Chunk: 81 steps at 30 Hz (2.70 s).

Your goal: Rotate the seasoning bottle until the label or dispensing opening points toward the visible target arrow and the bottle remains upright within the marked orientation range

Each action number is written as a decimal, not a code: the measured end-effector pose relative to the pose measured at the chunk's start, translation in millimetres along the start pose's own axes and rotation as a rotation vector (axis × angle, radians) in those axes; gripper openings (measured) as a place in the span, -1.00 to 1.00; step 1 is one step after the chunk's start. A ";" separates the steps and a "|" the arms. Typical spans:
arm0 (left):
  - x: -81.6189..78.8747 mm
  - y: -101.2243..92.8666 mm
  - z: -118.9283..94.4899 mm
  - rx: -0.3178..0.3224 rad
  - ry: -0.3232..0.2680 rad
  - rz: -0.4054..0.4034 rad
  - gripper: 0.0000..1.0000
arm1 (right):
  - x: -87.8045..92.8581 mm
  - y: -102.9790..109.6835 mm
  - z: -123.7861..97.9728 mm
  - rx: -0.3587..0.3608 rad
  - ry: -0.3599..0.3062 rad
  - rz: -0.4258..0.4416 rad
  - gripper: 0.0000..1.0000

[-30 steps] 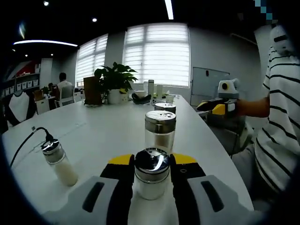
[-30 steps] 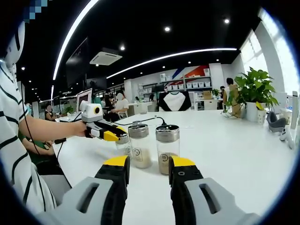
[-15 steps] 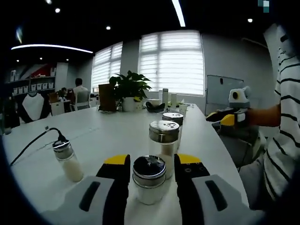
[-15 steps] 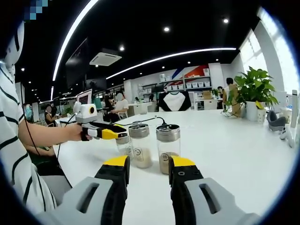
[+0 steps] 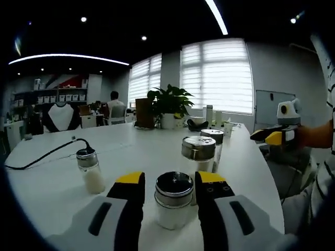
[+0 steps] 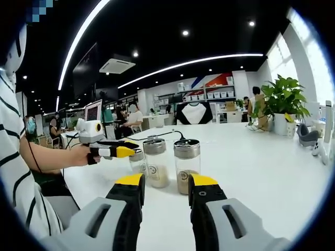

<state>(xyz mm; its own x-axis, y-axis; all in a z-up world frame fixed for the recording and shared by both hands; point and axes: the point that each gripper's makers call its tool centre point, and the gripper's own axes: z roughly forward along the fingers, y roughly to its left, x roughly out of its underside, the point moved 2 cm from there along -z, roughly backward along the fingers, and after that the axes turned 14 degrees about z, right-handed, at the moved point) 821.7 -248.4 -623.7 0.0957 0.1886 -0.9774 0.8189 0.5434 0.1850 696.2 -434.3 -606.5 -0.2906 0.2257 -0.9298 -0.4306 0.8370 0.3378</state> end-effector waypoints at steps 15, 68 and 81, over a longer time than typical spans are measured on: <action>7.8 -4.1 6.1 -0.050 -0.016 -0.008 -0.18 | -0.4 -0.5 0.1 -0.002 0.002 -0.001 -0.37; 12.8 -6.9 9.5 0.265 0.009 -0.035 -0.34 | -1.0 3.3 0.3 -0.017 0.004 -0.007 -0.40; 14.0 -8.6 9.0 0.360 0.018 -0.030 -0.34 | -0.3 3.0 -1.1 -0.015 0.004 -0.005 -0.40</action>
<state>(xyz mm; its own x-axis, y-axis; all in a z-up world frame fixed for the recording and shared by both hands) 821.1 -257.8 -639.9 0.0613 0.1931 -0.9793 0.9684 0.2263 0.1053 694.0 -432.4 -605.0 -0.2919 0.2199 -0.9308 -0.4445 0.8305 0.3356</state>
